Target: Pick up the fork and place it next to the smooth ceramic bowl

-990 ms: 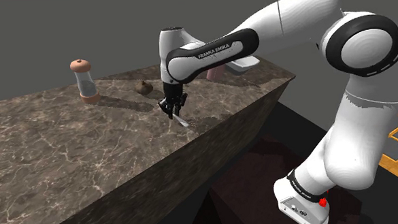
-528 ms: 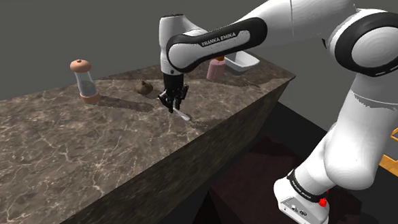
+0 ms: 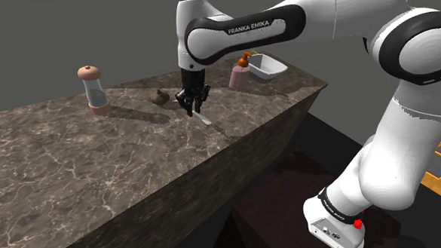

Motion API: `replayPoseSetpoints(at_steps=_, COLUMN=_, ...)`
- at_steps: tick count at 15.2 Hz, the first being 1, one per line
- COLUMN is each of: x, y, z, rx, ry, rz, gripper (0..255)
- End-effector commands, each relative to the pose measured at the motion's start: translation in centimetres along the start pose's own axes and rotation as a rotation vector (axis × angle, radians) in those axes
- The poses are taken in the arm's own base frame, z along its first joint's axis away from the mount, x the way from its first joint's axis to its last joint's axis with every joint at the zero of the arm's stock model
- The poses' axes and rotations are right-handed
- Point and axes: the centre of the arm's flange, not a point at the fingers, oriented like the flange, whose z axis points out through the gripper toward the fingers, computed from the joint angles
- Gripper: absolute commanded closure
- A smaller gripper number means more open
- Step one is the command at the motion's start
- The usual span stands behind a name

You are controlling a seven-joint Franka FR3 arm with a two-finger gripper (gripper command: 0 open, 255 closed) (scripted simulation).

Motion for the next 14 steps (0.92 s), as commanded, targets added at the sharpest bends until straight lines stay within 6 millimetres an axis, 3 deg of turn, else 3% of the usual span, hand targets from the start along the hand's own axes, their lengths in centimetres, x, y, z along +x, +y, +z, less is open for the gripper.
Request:
replayPoseSetpoints(at_steps=1, x=-0.2, y=0.0, z=-1.1, rx=0.0, ry=0.0, rz=0.0, gripper=255)
replayPoseSetpoints(at_steps=14, x=-1.2, y=-0.1, z=-7.8, rx=0.0, ry=0.0, rz=0.0, gripper=255)
